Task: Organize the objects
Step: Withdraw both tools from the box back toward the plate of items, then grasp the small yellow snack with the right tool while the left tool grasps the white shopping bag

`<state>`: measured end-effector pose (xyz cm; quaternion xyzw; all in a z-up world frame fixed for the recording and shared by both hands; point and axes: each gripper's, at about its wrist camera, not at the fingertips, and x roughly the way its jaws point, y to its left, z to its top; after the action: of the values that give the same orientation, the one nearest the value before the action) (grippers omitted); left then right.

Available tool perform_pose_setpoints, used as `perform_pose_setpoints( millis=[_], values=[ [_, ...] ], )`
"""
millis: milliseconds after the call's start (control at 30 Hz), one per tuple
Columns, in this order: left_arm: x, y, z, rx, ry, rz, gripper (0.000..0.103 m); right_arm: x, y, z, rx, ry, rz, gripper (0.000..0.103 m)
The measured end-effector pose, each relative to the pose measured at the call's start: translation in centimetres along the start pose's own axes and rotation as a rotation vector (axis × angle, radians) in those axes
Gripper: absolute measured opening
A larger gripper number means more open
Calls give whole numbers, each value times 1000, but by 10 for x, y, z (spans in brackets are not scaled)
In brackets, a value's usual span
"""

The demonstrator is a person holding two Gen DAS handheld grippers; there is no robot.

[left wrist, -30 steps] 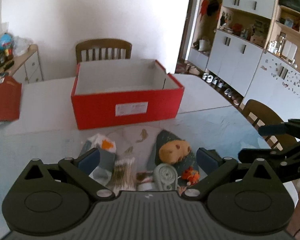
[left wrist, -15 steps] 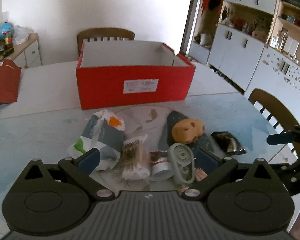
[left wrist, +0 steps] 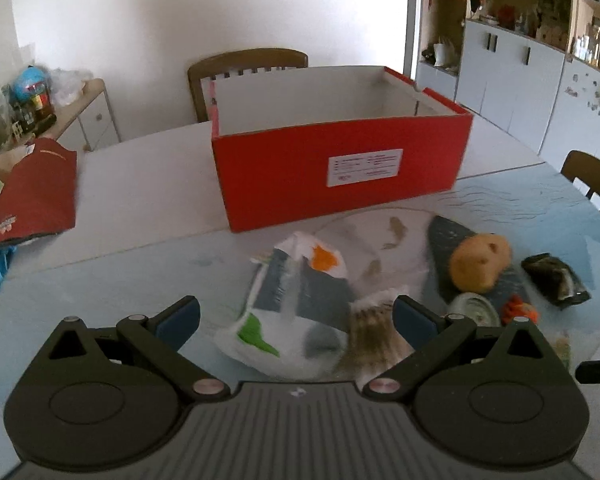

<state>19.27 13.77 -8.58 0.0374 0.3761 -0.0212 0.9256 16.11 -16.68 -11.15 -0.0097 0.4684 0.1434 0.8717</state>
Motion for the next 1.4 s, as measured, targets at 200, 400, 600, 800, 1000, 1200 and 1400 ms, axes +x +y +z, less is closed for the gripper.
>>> perform_pose_setpoints(
  millis=[200,400,600,800,1000,1200,1400],
  values=[
    [19,11,7,6,23,6,103,13,6,-2,-17,40,3,92],
    [40,18,11,1,58,15,103,22,13,-2,-39,74,3,90],
    [66,20,7,-20,135,-24,103,27,18,-1,-50,91,3,89],
    [82,22,-2,-44,184,-33,103,28,20,0,-61,84,-2,83],
    [84,23,-5,-35,193,-47,95,26,20,0,-87,70,-2,70],
    [77,21,-6,-12,186,-58,78,25,22,1,-100,65,-3,59],
    [70,23,-8,-12,183,-54,56,22,19,1,-78,59,-8,51]
  ],
)
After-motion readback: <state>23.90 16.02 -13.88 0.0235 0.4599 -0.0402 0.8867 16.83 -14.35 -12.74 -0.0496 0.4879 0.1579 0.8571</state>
